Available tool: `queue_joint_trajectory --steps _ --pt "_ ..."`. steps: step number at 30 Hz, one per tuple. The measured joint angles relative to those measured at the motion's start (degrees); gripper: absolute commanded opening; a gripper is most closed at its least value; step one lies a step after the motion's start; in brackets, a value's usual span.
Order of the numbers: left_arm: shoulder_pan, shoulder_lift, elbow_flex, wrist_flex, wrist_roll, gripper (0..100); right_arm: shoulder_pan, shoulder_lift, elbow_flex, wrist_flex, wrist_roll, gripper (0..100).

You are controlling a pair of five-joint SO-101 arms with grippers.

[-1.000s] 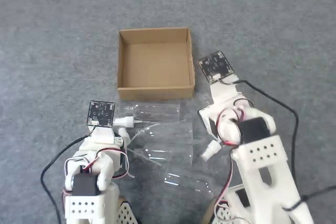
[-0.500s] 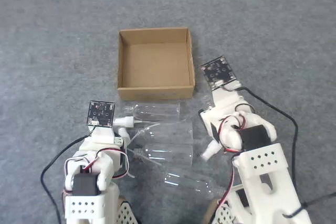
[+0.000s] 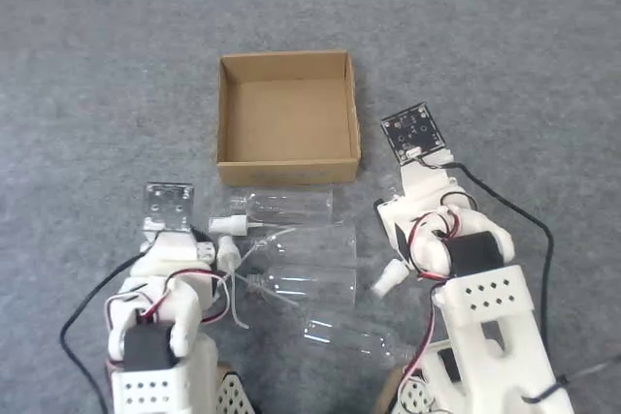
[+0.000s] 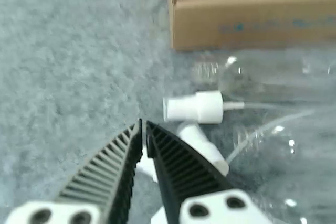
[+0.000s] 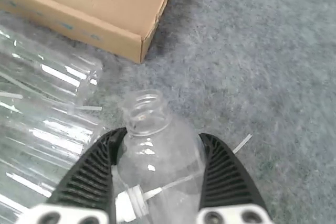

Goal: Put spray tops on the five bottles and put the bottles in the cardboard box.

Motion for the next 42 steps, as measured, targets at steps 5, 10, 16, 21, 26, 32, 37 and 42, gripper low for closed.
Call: queue_joint_trajectory --steps 5,10,16,21,26,32,37,42 --pt "-0.26 0.00 -5.10 -0.35 -5.19 1 0.00 0.00 0.00 -0.18 0.00 0.6" --pt "1.93 0.00 -7.12 0.18 -6.59 8 0.00 0.00 0.00 -0.35 0.00 0.6" --pt "2.46 0.00 -7.47 0.88 -6.59 11 0.00 0.00 0.00 -0.35 0.00 0.6" --pt "2.37 0.00 -7.47 1.05 -6.59 11 0.00 0.00 0.00 -0.35 0.00 0.6" --pt "2.81 2.37 -9.23 1.05 -6.59 11 0.00 0.00 0.00 -0.35 0.00 0.6" --pt "2.81 20.75 -19.60 1.05 -6.59 11 0.00 0.00 0.00 -0.35 0.00 0.6" --pt "2.64 39.12 -26.37 1.05 -6.59 11 0.00 0.00 0.00 -0.35 0.00 0.6" --pt "2.73 50.99 -29.01 1.05 -6.51 11 0.00 0.00 0.00 -0.35 0.00 0.6"
